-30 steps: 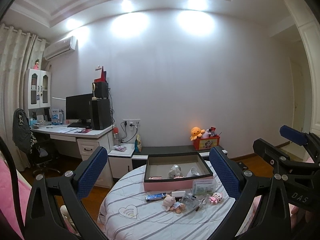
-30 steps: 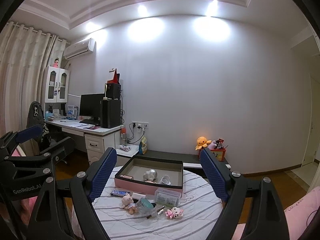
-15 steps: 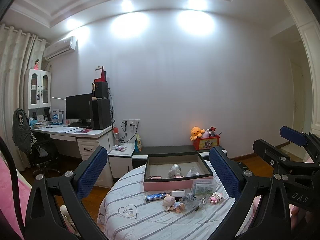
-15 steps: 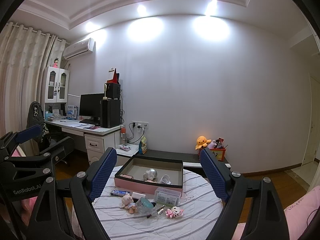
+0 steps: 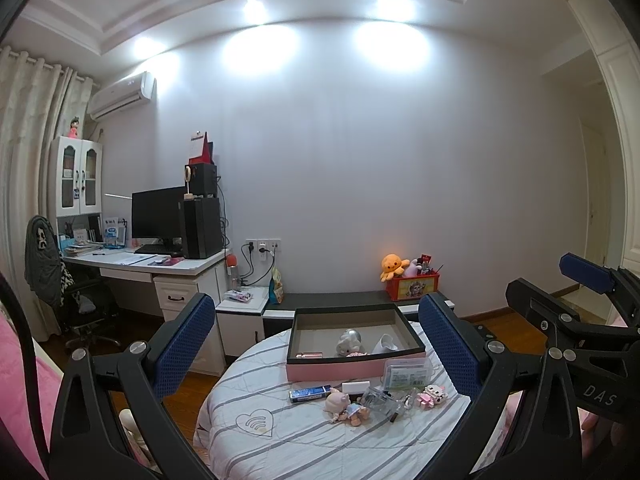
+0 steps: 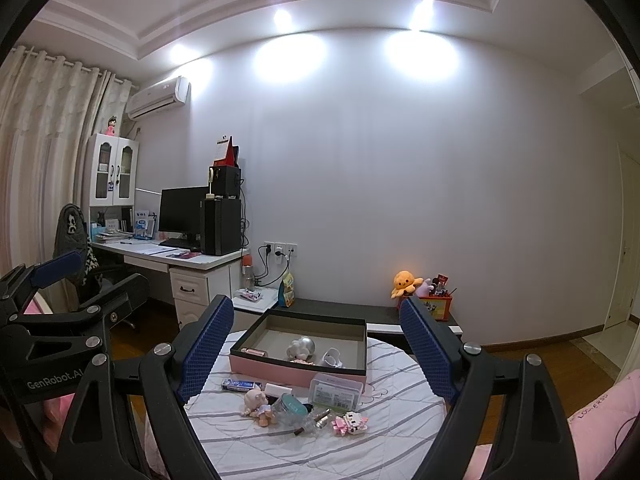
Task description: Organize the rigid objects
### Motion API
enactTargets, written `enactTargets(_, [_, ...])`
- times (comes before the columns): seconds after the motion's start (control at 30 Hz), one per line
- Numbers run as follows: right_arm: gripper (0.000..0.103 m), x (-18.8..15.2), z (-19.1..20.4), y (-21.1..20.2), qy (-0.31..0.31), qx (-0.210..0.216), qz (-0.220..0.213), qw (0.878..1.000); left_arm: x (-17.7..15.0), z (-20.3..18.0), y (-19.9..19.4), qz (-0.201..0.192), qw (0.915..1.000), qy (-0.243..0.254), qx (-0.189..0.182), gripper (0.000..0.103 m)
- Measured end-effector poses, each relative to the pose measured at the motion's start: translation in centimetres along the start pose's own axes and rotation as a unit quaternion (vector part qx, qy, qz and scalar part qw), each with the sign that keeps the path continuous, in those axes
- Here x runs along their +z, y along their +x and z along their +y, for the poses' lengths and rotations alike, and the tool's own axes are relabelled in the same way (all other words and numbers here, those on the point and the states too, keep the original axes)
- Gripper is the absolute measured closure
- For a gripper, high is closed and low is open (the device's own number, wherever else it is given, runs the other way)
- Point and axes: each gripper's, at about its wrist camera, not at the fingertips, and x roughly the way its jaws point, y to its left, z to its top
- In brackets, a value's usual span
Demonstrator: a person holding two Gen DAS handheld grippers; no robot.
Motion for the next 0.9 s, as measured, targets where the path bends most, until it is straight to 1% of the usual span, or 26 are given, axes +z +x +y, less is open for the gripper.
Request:
enactTargets(0.23, [0.016, 0.01, 0.00, -0.04, 0.003, 0.002, -0.002, 1.000, -0.25, -0.18, 0.00, -0.007, 1.0000, 0.000, -0.001, 0.000])
enactTargets(0.9, [0.016, -0.20, 0.12, -0.12, 0.004, 0.002, 0.003, 1.000, -0.49, -0.21, -0.07, -0.004, 1.0000, -0.001, -0.001, 0.000])
